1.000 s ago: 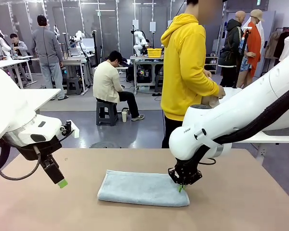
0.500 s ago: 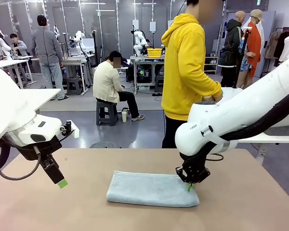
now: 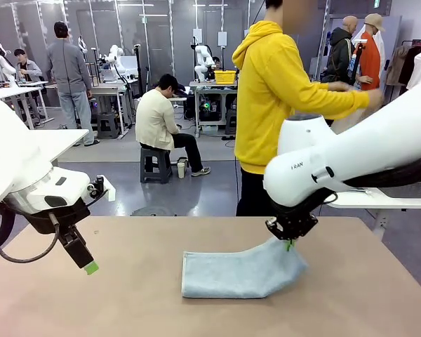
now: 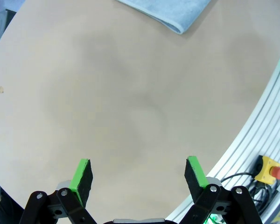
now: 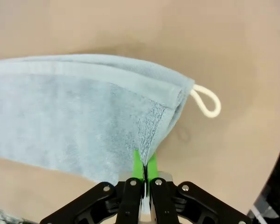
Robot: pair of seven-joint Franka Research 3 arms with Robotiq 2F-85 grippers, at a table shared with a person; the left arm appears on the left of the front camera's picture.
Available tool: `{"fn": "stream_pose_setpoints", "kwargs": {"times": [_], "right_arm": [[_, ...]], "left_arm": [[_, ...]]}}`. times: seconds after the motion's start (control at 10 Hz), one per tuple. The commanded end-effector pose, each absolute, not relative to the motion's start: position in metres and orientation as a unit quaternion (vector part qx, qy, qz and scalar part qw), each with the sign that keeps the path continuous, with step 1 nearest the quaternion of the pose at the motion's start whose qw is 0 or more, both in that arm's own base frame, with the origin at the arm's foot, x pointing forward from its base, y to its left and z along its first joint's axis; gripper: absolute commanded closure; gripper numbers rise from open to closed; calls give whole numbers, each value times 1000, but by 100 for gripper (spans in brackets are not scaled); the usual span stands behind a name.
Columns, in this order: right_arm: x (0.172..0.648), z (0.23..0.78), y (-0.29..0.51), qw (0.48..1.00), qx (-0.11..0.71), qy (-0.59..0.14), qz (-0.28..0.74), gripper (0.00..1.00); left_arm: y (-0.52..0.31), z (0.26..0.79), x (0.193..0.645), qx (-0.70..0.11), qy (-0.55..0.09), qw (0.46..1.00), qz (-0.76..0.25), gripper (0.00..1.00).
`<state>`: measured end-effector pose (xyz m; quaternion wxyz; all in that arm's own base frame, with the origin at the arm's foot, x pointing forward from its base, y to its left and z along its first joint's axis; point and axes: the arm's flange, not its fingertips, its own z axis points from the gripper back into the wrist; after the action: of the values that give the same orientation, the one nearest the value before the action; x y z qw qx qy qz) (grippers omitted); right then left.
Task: Fold the towels and place them in the basket.
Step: When a person lays out a Towel with hook on the table, fold it in half twice.
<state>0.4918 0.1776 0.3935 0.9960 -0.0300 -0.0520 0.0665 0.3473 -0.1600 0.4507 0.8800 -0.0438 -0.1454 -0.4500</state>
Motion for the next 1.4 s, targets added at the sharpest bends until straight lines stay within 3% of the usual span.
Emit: {"fn": "stream_pose_setpoints", "kwargs": {"times": [0.0, 0.6, 1.3], "right_arm": [[484, 410, 208, 994, -8, -33, 108, 100], [489, 395, 311, 990, 35, 2, 134, 100], [506, 353, 373, 988, 47, 36, 140, 100]], "left_arm": [[-161, 450, 348, -38, -147, 882, -446, 0], [-161, 450, 348, -38, -147, 882, -446, 0], [-161, 450, 348, -38, -147, 882, -446, 0]]}}
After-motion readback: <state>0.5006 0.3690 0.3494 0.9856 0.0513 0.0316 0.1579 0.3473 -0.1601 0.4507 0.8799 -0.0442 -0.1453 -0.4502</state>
